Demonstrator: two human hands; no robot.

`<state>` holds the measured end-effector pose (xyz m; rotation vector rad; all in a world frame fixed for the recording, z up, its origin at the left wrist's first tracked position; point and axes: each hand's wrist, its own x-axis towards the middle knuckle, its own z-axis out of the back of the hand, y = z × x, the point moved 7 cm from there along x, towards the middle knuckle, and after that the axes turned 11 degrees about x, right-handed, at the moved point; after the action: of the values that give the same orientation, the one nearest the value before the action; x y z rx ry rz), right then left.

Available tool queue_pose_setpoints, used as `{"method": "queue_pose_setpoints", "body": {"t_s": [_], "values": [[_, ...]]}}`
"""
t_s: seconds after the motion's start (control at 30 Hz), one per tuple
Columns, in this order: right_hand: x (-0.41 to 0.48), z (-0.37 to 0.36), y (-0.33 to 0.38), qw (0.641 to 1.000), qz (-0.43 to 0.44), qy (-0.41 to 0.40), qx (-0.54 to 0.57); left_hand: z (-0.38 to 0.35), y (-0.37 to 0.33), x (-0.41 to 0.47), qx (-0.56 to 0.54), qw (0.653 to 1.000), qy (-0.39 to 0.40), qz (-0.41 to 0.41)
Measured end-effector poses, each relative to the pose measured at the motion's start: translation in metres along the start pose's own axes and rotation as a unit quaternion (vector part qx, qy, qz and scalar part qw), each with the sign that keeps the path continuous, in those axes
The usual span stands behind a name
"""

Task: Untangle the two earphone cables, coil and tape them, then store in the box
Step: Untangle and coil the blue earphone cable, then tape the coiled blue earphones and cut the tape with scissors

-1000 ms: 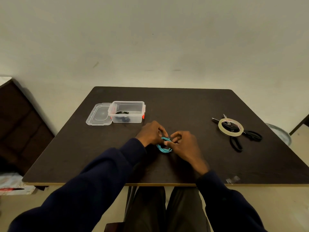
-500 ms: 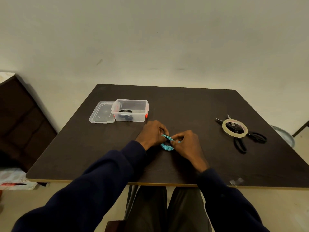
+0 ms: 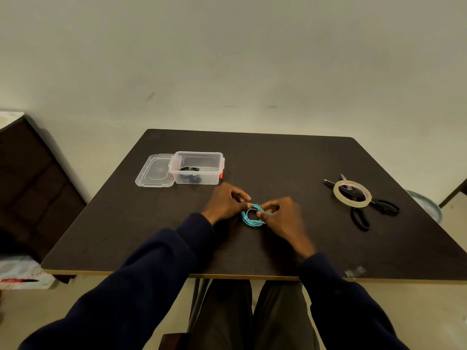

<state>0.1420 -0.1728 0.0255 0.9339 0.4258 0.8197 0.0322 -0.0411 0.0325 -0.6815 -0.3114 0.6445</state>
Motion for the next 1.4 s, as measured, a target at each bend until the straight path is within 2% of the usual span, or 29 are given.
{"method": "queue_pose_setpoints", "body": {"t_s": [0.17,0.47,0.87,0.93,1.03,1.13,1.3,1.4], "values": [[0.001,0.007,-0.001,1.0,0.003,-0.006,0.018,0.004,0.009,-0.006,-0.021,1.0,-0.013,0.019],[-0.007,0.039,-0.031,0.995,0.017,-0.078,0.056,0.0,0.032,-0.027,-0.149,0.984,-0.087,0.045],[-0.023,0.052,-0.032,0.994,0.065,-0.076,0.055,-0.001,0.036,-0.046,-0.175,0.979,-0.086,0.057],[-0.025,0.056,-0.033,0.994,0.063,-0.08,0.043,0.0,0.035,-0.05,-0.194,0.975,-0.089,0.065],[-0.029,0.071,-0.036,0.992,0.062,-0.104,0.022,0.006,0.029,-0.058,-0.282,0.952,-0.098,0.069],[-0.029,0.103,-0.04,0.987,0.062,-0.15,0.004,0.009,0.016,-0.061,-0.351,0.932,-0.075,0.054],[-0.02,0.165,-0.044,0.955,0.08,-0.259,-0.117,0.009,-0.022,-0.037,-0.307,0.951,-0.026,-0.001],[0.001,0.177,-0.062,0.954,0.043,-0.222,-0.195,0.007,-0.038,-0.021,-0.286,0.958,-0.005,-0.018]]}}
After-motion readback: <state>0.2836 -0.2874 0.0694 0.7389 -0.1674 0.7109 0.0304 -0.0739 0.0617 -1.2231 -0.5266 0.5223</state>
